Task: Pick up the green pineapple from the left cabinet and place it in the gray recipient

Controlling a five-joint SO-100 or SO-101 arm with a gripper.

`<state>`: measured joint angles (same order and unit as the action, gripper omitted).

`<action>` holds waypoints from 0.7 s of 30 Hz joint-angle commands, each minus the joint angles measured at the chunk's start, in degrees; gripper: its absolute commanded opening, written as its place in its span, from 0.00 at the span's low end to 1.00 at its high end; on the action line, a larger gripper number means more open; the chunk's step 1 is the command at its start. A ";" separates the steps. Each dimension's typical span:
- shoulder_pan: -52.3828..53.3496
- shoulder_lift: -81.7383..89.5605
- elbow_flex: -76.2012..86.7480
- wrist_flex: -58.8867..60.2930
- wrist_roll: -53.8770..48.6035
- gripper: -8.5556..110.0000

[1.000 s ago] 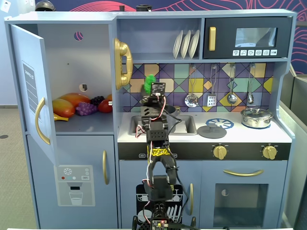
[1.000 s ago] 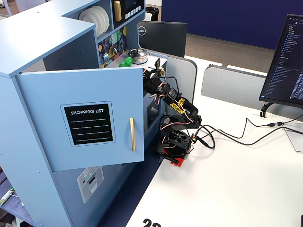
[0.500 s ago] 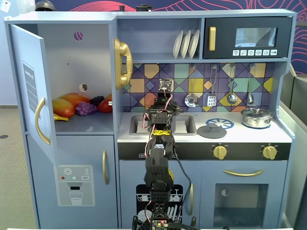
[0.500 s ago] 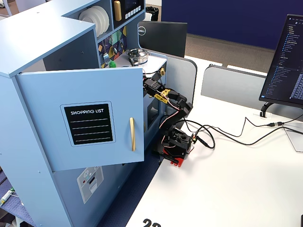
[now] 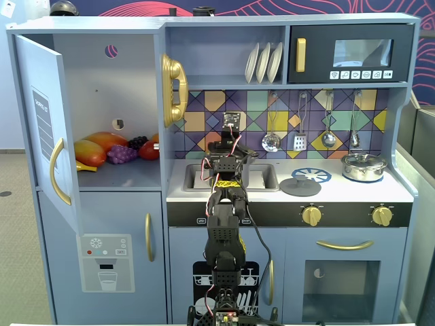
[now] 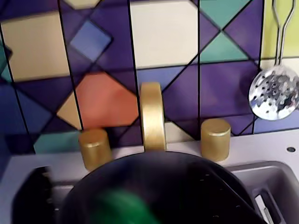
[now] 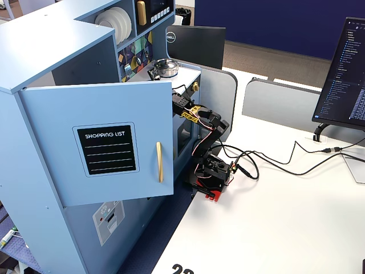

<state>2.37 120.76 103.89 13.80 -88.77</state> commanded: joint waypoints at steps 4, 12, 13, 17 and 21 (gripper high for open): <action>1.14 10.55 -8.35 15.73 0.53 0.35; 2.90 33.22 -0.18 51.15 -2.02 0.24; 3.08 35.16 2.02 53.61 -3.78 0.23; 2.37 40.69 10.46 62.05 -4.92 0.17; 0.79 41.66 18.02 66.45 -2.90 0.08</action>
<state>4.22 161.19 117.51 76.99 -92.20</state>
